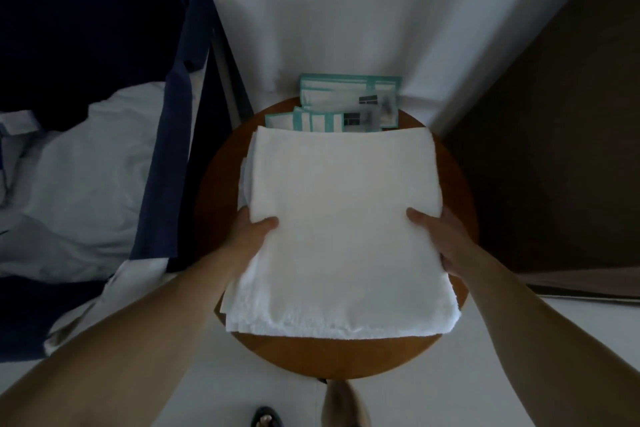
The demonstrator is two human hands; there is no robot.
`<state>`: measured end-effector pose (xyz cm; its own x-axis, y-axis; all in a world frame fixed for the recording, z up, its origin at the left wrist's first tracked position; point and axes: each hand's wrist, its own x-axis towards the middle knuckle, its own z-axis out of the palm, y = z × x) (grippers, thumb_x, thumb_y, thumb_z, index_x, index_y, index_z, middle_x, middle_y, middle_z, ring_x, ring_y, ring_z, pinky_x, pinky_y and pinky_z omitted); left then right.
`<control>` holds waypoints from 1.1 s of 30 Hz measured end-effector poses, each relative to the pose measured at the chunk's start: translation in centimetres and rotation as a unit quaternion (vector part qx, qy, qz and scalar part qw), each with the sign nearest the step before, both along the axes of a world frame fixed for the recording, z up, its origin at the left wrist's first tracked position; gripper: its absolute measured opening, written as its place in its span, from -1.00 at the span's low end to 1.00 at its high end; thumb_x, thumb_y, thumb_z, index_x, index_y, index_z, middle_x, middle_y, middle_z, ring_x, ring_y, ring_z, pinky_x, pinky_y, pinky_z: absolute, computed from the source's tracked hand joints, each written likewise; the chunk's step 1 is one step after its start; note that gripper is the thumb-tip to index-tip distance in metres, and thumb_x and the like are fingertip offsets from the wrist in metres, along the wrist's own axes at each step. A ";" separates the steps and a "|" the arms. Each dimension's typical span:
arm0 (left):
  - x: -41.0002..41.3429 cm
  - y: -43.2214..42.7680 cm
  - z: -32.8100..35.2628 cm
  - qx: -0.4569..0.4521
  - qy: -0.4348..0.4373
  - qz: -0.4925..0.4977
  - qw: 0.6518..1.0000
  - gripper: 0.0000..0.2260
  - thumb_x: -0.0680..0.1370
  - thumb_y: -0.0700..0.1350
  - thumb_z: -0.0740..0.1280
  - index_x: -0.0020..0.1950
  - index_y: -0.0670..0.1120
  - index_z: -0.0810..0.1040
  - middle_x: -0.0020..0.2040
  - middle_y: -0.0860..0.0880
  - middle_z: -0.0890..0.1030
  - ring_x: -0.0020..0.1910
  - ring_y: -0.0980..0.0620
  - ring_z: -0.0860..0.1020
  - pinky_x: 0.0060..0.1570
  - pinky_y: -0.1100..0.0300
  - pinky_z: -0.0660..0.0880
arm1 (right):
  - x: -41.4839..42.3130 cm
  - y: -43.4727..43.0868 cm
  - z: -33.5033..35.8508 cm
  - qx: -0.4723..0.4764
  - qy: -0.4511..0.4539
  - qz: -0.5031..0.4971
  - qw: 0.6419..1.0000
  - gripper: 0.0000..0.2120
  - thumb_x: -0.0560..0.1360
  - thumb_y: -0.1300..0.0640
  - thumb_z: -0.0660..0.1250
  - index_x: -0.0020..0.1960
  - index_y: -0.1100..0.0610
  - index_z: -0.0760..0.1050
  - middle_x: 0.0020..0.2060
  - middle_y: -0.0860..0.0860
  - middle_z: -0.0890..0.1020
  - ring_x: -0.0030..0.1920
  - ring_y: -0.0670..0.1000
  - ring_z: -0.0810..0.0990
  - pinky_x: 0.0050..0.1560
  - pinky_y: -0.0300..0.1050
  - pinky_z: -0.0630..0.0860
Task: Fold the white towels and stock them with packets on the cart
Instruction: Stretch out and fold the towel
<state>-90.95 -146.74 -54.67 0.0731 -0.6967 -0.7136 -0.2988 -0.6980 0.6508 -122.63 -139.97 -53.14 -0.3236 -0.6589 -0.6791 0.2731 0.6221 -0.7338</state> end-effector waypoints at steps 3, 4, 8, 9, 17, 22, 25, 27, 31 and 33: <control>-0.5 -1.0 -0.1 -0.017 -0.109 -0.045 0.993 -0.52 0.53 0.05 0.42 0.37 -0.12 0.47 0.26 -0.17 0.53 0.17 -0.19 0.53 0.18 -0.03 0.50 | -0.5 -0.1 -0.5 0.004 0.001 0.000 1.000 -0.65 0.47 0.21 0.46 0.23 0.06 0.51 0.00 0.08 0.69 -0.08 0.11 0.69 -0.18 -0.03 0.63; -0.3 -1.0 -0.3 -0.027 -0.180 -0.081 0.980 -0.52 0.51 0.11 0.41 0.34 -0.12 0.50 0.27 -0.19 0.50 0.20 -0.22 0.50 0.20 -0.06 0.50 | -0.5 0.0 -0.7 0.010 -0.002 -0.002 1.000 -0.63 0.46 0.21 0.47 0.24 0.06 0.51 0.01 0.10 0.69 -0.06 0.13 0.69 -0.14 0.00 0.63; -0.5 -1.0 0.2 -0.084 -0.218 -0.141 0.962 -0.56 0.51 0.06 0.41 0.31 -0.16 0.53 0.26 -0.20 0.49 0.19 -0.22 0.50 0.17 -0.04 0.51 | -0.5 0.1 -1.3 0.021 -0.007 -0.010 1.000 -0.65 0.46 0.20 0.48 0.20 0.06 0.51 0.01 0.10 0.69 -0.04 0.16 0.69 -0.06 0.07 0.62; -0.4 -1.0 0.2 -0.073 -0.186 -0.136 0.970 -0.55 0.53 0.00 0.41 0.35 -0.16 0.49 0.26 -0.18 0.51 0.17 -0.18 0.51 0.15 0.02 0.49 | -0.5 0.1 -1.4 0.022 -0.006 -0.010 1.000 -0.65 0.45 0.19 0.48 0.20 0.06 0.51 0.01 0.10 0.69 -0.03 0.17 0.69 -0.04 0.09 0.62; 0.3 -1.9 0.7 0.058 0.054 0.007 0.997 -0.46 0.50 -0.15 0.48 0.44 -0.11 0.39 0.23 -0.16 0.57 0.10 -0.14 0.58 0.00 0.03 0.55 | -0.3 -0.1 -1.3 0.018 0.002 -0.002 1.000 -0.55 0.48 0.25 0.44 0.31 0.04 0.43 0.02 0.05 0.66 -0.04 0.10 0.66 -0.16 -0.03 0.59; -0.7 -2.4 3.1 -0.012 0.094 0.009 0.995 -0.53 0.53 -0.27 0.38 0.43 -0.07 0.42 0.13 -0.11 0.60 0.01 -0.07 0.58 -0.10 0.12 0.53 | -0.5 0.1 0.5 -0.030 0.032 0.019 0.999 -0.55 0.50 0.33 0.36 0.32 0.00 0.46 0.11 0.04 0.66 0.04 0.10 0.66 0.06 0.08 0.59; -0.7 -1.9 5.5 -0.071 0.093 0.026 0.993 -0.58 0.55 -0.28 0.36 0.36 0.02 0.44 0.01 0.01 0.59 -0.04 0.01 0.57 -0.18 0.16 0.50 | -0.4 -0.3 3.0 -0.061 0.035 0.037 0.997 -0.58 0.50 0.33 0.36 0.30 0.01 0.48 0.08 0.03 0.68 0.04 0.10 0.68 0.06 0.10 0.60; 0.0 -1.4 6.2 -0.092 0.096 0.041 0.990 -0.61 0.55 -0.26 0.36 0.33 0.03 0.46 0.03 0.02 0.60 -0.02 0.01 0.58 -0.16 0.15 0.52 | -0.6 -0.5 4.4 -0.075 0.035 0.042 0.996 -0.62 0.50 0.33 0.36 0.23 -0.02 0.51 0.04 0.01 0.69 0.00 0.08 0.68 -0.01 0.05 0.60; 0.8 0.6 5.1 -0.084 0.061 0.049 0.993 -0.67 0.58 -0.21 0.34 0.32 0.01 0.46 0.05 0.00 0.59 -0.02 0.01 0.57 -0.14 0.16 0.50 | -0.7 -0.4 3.8 -0.060 0.026 0.055 0.996 -0.66 0.50 0.33 0.37 0.17 -0.02 0.52 0.02 0.04 0.69 -0.02 0.12 0.69 -0.01 0.09 0.62; 1.0 1.6 3.3 -0.067 0.020 0.016 0.997 -0.64 0.60 -0.14 0.31 0.40 -0.03 0.43 0.12 -0.03 0.57 0.03 -0.02 0.55 0.00 0.12 0.48 | -0.3 0.2 2.0 -0.041 0.058 0.067 0.995 -0.66 0.51 0.28 0.38 0.22 -0.02 0.51 0.04 0.03 0.69 0.02 0.13 0.68 0.08 0.17 0.60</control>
<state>-89.96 -145.13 -51.32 0.0706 -0.7834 -0.6175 -0.2506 -0.6131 0.7492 -122.91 -139.73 -51.14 -0.3012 -0.7539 -0.5839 0.1023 0.5833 -0.8058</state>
